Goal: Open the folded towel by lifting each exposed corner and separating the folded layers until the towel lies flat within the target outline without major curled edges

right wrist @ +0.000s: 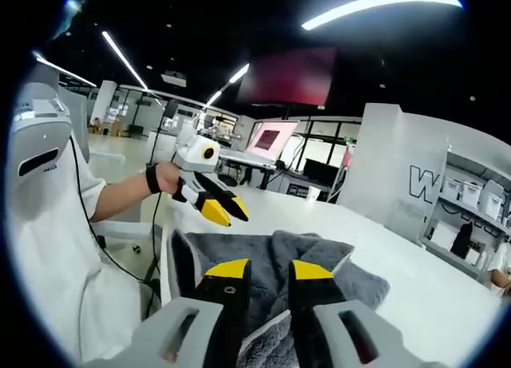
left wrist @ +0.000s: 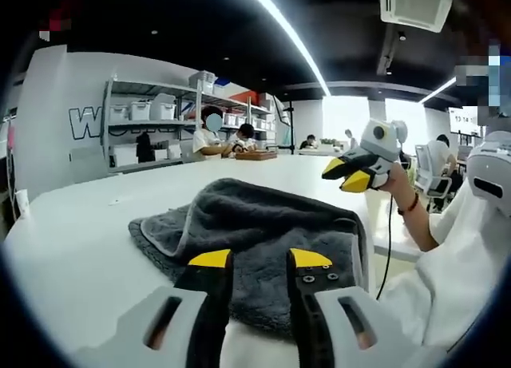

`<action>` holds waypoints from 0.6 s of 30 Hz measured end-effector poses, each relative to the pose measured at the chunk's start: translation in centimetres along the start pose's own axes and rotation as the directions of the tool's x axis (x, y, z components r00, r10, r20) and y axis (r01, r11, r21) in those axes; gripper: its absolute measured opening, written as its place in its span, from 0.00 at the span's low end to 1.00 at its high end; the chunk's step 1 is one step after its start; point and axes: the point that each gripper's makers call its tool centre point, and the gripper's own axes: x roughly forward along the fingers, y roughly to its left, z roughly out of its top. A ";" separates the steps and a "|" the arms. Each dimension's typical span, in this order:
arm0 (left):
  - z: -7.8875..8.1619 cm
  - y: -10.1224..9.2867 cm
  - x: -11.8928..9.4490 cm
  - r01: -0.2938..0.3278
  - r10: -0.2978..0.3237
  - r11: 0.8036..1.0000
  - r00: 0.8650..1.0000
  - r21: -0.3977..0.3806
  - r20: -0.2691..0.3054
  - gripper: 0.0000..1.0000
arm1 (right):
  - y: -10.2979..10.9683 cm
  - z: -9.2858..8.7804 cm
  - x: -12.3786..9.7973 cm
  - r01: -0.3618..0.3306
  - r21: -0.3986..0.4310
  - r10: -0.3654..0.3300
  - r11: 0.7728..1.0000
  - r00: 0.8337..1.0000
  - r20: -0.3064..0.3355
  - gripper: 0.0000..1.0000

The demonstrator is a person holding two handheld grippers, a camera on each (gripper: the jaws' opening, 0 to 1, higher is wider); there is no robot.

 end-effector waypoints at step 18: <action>-0.1 0.6 0.9 0.032 -0.032 0.999 0.999 -0.035 -0.001 0.26 | -0.5 0.1 1.0 0.007 0.002 -0.007 1.000 1.000 0.002 0.13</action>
